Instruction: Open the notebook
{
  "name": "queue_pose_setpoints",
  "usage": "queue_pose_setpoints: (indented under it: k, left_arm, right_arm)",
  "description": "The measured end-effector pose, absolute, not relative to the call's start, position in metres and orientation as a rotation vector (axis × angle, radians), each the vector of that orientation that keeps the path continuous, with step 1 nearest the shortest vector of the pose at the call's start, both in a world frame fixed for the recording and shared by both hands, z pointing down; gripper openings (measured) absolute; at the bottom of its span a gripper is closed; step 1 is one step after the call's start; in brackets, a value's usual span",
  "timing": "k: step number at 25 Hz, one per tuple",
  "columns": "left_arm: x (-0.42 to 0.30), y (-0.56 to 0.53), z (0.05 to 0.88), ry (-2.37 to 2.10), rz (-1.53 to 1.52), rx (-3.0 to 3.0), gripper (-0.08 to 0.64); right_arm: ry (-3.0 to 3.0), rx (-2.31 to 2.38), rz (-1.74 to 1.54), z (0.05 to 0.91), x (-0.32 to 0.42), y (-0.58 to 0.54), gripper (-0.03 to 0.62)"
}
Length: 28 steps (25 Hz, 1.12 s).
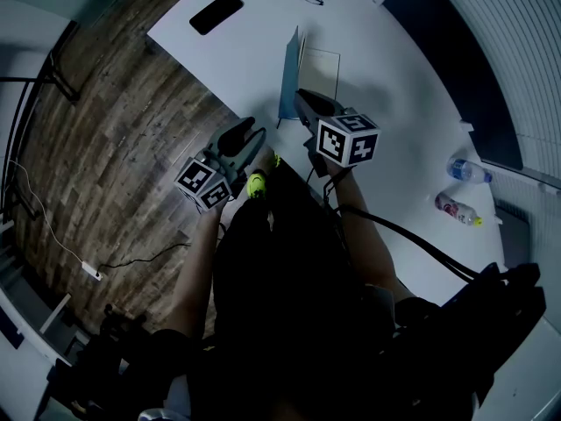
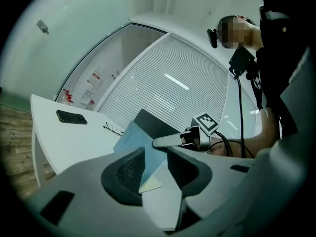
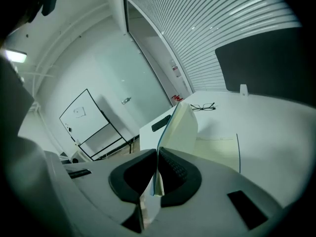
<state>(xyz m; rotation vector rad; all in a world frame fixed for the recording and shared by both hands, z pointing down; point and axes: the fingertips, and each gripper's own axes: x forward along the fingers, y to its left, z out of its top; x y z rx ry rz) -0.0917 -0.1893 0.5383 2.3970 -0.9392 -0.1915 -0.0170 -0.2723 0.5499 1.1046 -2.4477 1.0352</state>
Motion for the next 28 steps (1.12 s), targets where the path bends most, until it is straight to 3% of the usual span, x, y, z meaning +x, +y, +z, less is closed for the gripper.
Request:
queue_pose_setpoints:
  k: [28]
  left_arm:
    - [-0.124,-0.185,0.543,-1.04,-0.274,2.322,0.123]
  right_arm:
    - [-2.5,0.915,0.971,0.558,-0.09,-0.276,0.026]
